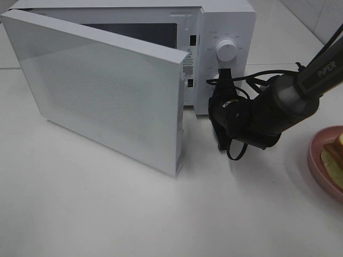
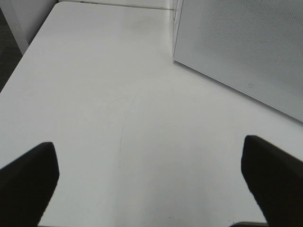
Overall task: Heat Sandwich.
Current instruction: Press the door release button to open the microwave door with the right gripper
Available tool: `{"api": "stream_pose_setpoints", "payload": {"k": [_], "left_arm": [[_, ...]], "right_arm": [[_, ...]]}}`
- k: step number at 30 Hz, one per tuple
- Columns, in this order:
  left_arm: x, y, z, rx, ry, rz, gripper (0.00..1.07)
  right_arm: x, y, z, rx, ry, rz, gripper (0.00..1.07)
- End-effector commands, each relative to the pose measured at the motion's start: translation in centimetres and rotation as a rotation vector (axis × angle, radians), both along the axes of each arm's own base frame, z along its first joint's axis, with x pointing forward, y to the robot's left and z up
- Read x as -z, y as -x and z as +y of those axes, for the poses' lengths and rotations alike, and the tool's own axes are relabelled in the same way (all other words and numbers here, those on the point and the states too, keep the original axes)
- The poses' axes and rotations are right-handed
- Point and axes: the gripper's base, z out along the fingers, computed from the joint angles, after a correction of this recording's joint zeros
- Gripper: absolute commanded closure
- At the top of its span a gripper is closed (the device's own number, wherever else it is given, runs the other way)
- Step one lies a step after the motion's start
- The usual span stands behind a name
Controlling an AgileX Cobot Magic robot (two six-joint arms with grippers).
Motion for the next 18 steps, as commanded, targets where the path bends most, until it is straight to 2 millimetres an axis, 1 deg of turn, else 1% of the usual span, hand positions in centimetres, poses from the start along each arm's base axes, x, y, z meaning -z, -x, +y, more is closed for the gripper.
{"api": "stream_pose_setpoints", "payload": {"k": [1,12,18], "left_arm": [[-0.01,0.22,-0.07,-0.001,0.007,-0.026,0.07],[-0.01,0.22,-0.07,-0.001,0.007,-0.026,0.07],[-0.01,0.22,-0.07,-0.001,0.007,-0.026,0.07]], "right_arm": [[-5.69,-4.16,-1.31,0.063,0.046,-0.424,1.07],[-5.64,-4.13,-1.2,0.058,0.045,-0.418,1.07],[-5.1,-4.06,-1.01,0.037,0.038,-0.359,1.07]]}}
